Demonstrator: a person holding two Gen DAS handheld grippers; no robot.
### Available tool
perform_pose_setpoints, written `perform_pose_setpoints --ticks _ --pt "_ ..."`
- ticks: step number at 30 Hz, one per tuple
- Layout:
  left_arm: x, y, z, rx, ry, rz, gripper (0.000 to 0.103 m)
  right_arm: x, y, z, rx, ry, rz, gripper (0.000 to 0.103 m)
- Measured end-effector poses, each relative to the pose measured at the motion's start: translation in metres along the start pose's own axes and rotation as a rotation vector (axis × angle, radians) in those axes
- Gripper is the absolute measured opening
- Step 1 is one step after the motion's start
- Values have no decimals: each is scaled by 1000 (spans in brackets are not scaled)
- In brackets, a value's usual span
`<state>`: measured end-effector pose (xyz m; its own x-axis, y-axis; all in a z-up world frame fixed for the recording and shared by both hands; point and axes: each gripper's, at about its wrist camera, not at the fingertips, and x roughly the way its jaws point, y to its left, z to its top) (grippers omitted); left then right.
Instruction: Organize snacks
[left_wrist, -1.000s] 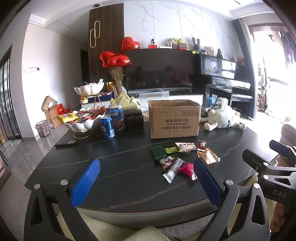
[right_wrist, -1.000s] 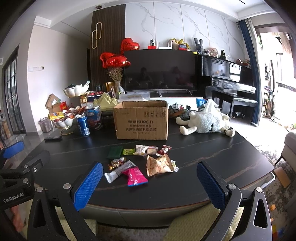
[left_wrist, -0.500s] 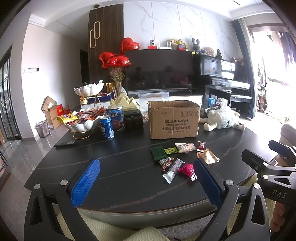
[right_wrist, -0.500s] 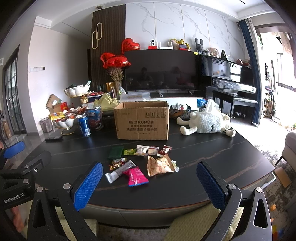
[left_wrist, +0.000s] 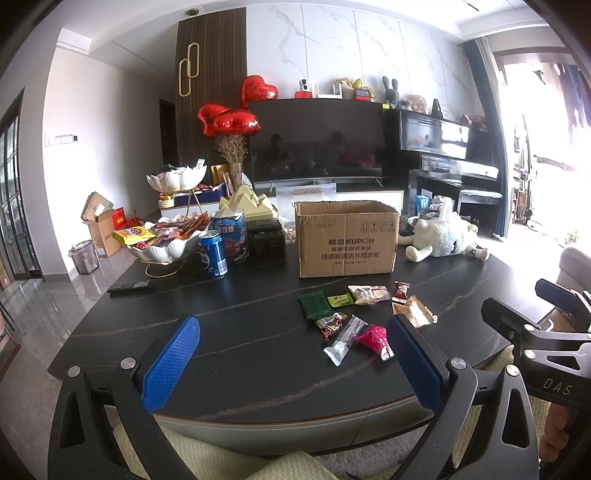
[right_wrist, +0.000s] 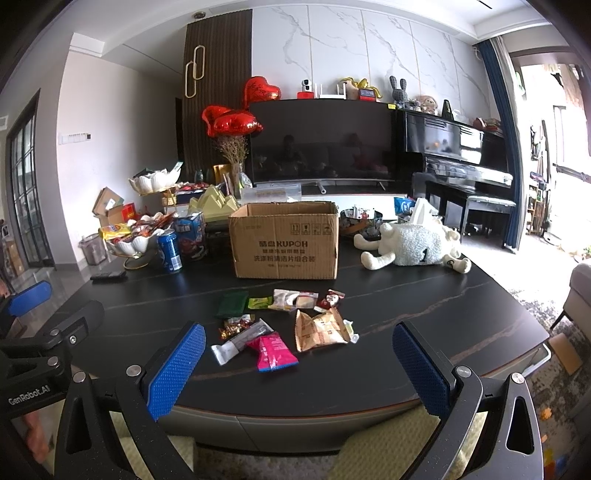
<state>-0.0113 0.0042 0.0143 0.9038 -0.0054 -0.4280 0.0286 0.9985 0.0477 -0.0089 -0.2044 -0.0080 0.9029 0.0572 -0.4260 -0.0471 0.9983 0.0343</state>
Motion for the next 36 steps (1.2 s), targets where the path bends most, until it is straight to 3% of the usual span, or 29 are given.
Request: perform_pose_setpoints --ticks 11,17,21,27,36 --pt "0 -4 0 8 11 -5 103 5 6 -2 -3 18 11 103" --pt "20 -6 -7 25 62 -56 102 21 7 -8 -11 53 23 103" --pt "38 -7 -10 40 118 -113 94 39 7 -11 -21 86 49 102" --pt "71 -13 -14 87 182 -179 81 71 12 -12 -62 138 92 92" --pt "126 -16 -22 94 310 -308 65 133 20 -20 -109 304 183 75"
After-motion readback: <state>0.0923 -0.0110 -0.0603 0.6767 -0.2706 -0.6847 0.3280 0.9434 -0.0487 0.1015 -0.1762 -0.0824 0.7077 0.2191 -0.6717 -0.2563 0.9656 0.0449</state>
